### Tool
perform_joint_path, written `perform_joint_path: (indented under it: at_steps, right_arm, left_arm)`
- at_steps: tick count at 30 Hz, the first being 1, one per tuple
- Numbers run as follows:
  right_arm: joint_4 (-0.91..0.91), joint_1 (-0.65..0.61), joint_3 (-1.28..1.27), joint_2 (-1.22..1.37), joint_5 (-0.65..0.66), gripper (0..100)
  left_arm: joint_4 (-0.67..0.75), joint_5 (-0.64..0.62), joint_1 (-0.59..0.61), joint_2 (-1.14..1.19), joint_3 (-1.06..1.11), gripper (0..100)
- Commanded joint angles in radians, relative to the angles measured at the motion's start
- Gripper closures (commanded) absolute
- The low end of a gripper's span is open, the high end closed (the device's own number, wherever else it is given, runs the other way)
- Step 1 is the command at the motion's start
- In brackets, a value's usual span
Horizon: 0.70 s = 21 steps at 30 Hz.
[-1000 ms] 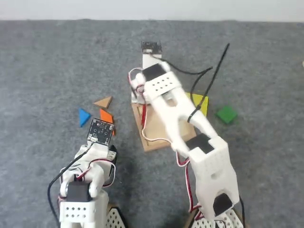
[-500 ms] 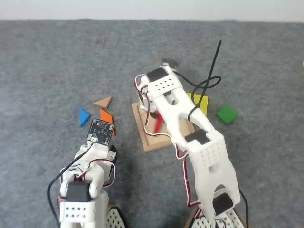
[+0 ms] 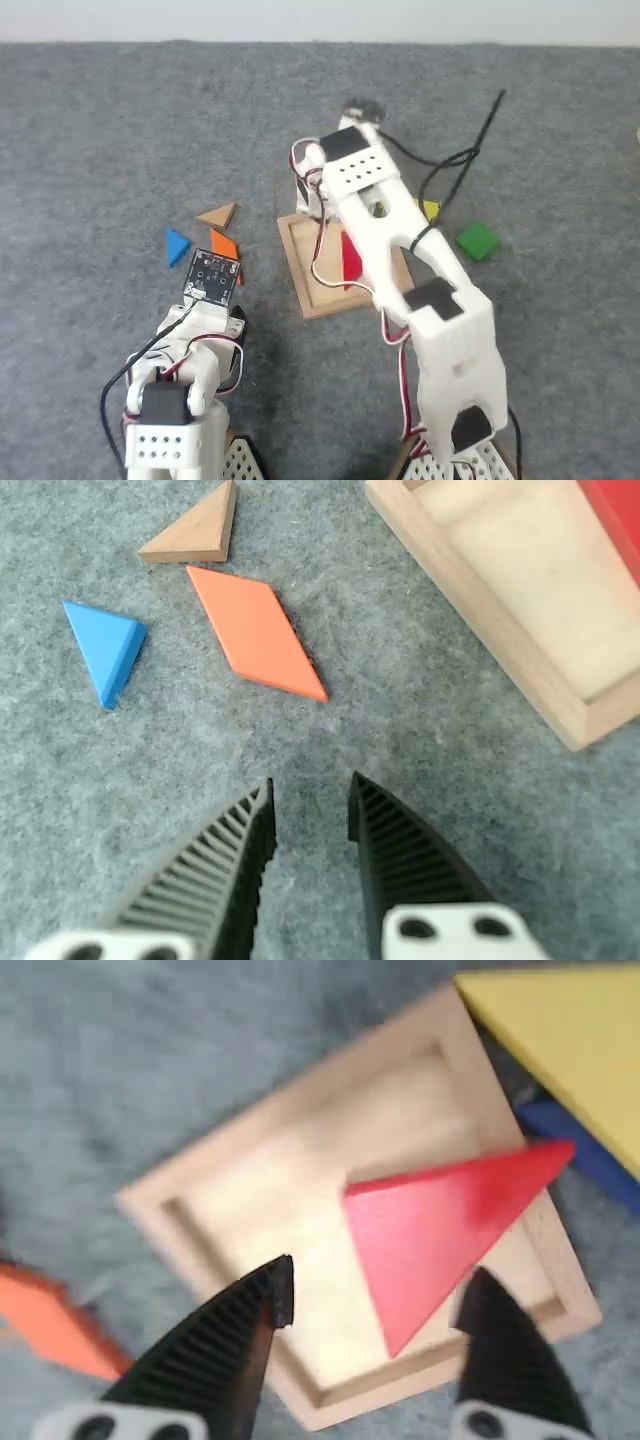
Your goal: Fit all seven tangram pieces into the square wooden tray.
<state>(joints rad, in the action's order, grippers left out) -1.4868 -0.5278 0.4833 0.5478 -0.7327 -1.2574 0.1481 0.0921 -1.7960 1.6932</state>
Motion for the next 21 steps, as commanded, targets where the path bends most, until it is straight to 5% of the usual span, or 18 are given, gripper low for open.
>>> perform_joint_path:
  at_steps: [1,10,21]
  right_arm:
    - [0.084,0.068,0.011,-0.09,0.081,79.7]
    - [0.216,0.203,0.011,0.068,0.155,79.9]
    - [0.085,0.133,0.009,0.13,0.209,79.9]
  left_arm:
    - [-0.005,0.0,0.005,-0.018,-0.01,88]
    - [-0.005,0.0,0.005,-0.018,-0.01,88]
    - [-0.005,0.0,0.005,-0.018,-0.01,88]
